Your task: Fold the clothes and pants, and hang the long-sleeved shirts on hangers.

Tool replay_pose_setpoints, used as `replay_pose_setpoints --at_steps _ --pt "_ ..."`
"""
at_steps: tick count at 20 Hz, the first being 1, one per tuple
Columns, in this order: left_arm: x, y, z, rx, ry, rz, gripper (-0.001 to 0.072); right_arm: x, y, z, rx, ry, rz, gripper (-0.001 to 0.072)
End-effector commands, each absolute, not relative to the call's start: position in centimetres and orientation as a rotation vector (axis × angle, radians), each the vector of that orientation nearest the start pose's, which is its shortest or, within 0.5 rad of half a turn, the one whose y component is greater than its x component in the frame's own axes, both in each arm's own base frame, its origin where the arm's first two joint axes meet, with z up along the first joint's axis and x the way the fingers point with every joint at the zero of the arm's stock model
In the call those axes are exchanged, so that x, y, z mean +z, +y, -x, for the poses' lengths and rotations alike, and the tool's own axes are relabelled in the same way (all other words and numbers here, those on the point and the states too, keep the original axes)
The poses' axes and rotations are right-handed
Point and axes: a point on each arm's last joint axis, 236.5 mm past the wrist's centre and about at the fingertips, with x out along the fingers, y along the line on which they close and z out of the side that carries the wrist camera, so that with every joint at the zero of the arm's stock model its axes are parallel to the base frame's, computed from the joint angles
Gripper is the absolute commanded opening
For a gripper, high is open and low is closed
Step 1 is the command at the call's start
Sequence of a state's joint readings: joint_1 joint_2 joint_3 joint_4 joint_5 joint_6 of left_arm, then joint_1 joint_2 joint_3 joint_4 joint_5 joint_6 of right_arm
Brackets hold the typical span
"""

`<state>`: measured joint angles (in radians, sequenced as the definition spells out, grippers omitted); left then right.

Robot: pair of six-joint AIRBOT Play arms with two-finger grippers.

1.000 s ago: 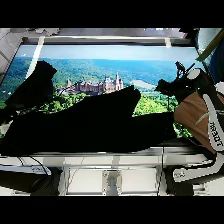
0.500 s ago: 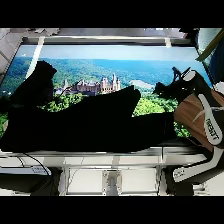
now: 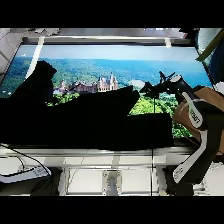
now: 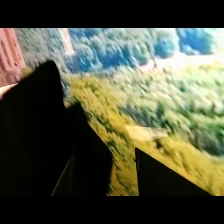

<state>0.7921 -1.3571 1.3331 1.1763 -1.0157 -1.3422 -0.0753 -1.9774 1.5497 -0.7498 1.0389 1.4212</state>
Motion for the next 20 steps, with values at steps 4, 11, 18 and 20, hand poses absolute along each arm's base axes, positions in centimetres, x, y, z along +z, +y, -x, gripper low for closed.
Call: replay_pose_setpoints --at_steps 4,11,18,20 --pt "7.6 26.2 -37.1 0.397 0.876 0.529 0.0016 -12.4 14.6 -52.9 0.332 1.340 -0.773 0.0198" --pt "15.5 26.9 -38.1 0.421 0.668 0.450 0.0016 -0.5 10.1 -54.4 0.393 1.230 -0.614 0.0012" --pt "25.8 26.5 -39.0 0.423 0.342 0.419 0.0015 13.1 -2.8 -49.4 0.103 1.108 -0.341 0.0013" --pt "23.7 25.5 -39.4 0.388 0.417 0.444 0.0015 12.3 -2.7 -46.8 0.103 1.215 -0.322 0.0012"
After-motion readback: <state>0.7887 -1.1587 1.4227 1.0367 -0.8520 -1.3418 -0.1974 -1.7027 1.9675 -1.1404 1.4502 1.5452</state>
